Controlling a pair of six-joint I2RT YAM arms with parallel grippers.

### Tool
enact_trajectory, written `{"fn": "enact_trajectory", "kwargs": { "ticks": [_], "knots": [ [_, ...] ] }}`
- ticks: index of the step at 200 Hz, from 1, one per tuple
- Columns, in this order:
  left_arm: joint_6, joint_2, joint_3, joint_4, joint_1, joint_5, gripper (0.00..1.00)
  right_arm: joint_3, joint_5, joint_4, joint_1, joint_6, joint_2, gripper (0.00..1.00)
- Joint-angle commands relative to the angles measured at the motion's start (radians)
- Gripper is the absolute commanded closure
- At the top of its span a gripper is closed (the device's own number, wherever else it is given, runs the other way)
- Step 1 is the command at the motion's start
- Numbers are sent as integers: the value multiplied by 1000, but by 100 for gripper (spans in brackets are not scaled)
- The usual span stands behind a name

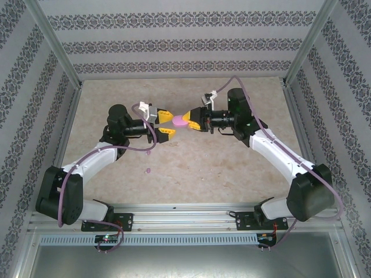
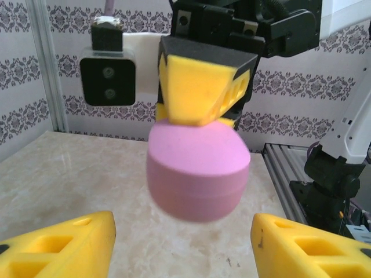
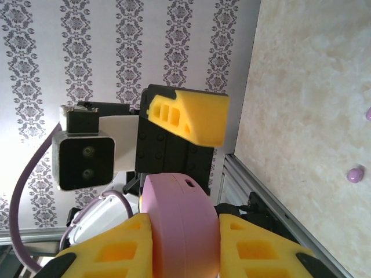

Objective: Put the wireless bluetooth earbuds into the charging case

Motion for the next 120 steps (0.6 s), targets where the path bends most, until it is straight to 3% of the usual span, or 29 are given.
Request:
{"fn": "enact_trajectory", "kwargs": {
  "ticks": [1, 28, 66, 99, 120],
  "knots": [
    [-49, 2, 1, 100, -18, -1, 38, 37, -13, 6, 17, -23, 15, 87],
    [-80, 4, 3, 130, -23, 0, 39, 43, -13, 5, 23, -21, 21, 87],
    [-97, 12, 12, 133, -25, 16, 50, 49, -16, 12, 30, -16, 26, 87],
    [-101, 14, 6, 137, -25, 13, 47, 48, -17, 22, 32, -11, 23, 87],
    [-114, 18, 8, 139, -27, 16, 52, 45, -19, 26, 34, -9, 23, 87]
  ]
}}
